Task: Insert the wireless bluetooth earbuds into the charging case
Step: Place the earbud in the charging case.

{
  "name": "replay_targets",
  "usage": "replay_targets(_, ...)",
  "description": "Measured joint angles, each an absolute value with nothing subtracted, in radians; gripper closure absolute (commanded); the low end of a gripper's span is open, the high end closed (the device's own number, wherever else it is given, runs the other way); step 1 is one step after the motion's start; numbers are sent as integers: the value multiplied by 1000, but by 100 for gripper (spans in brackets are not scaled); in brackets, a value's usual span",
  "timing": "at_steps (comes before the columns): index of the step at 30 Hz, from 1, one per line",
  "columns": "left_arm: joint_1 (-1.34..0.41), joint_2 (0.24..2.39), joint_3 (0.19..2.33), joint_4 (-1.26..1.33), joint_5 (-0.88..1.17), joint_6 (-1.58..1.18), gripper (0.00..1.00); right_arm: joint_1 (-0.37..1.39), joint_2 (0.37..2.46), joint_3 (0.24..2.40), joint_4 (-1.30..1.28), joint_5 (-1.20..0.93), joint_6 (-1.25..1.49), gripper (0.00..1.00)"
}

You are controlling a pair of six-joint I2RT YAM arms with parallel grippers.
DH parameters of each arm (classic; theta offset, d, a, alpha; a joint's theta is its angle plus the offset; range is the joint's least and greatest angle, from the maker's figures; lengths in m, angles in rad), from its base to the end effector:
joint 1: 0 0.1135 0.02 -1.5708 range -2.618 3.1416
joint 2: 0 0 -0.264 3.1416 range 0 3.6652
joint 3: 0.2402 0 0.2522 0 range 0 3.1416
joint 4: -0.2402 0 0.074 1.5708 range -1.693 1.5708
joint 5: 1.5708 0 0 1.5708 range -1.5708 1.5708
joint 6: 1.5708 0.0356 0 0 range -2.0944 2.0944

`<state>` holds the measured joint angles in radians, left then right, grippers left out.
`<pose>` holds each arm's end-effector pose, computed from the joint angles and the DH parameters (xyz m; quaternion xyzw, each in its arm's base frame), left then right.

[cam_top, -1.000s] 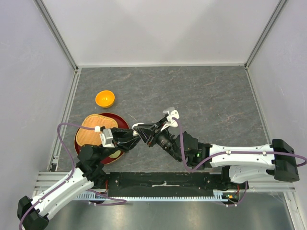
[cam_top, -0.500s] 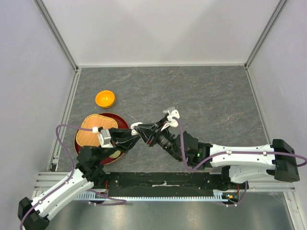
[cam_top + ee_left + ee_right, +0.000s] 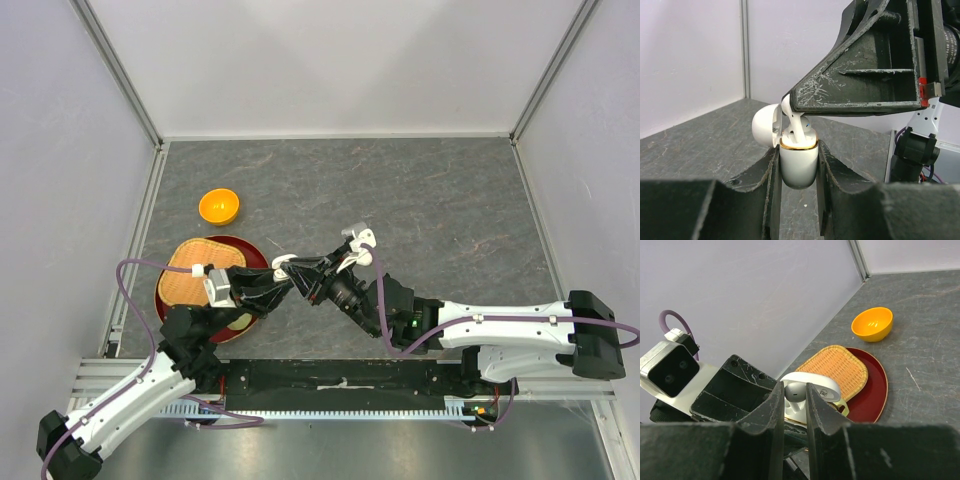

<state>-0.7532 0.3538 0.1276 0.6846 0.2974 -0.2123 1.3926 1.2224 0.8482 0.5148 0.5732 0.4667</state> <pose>0.0814 -0.0907 0.2563 0.2607 0.4695 -0.4592 0.7076 0.0691 0.2748 0.3425 -0.0899 0.6581 0.4695 0.5817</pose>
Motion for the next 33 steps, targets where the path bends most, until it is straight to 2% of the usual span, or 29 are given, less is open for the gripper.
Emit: replay_targets(33,-753,353,128,691,298,-219,98,1394,1259,859,590,556,484,100)
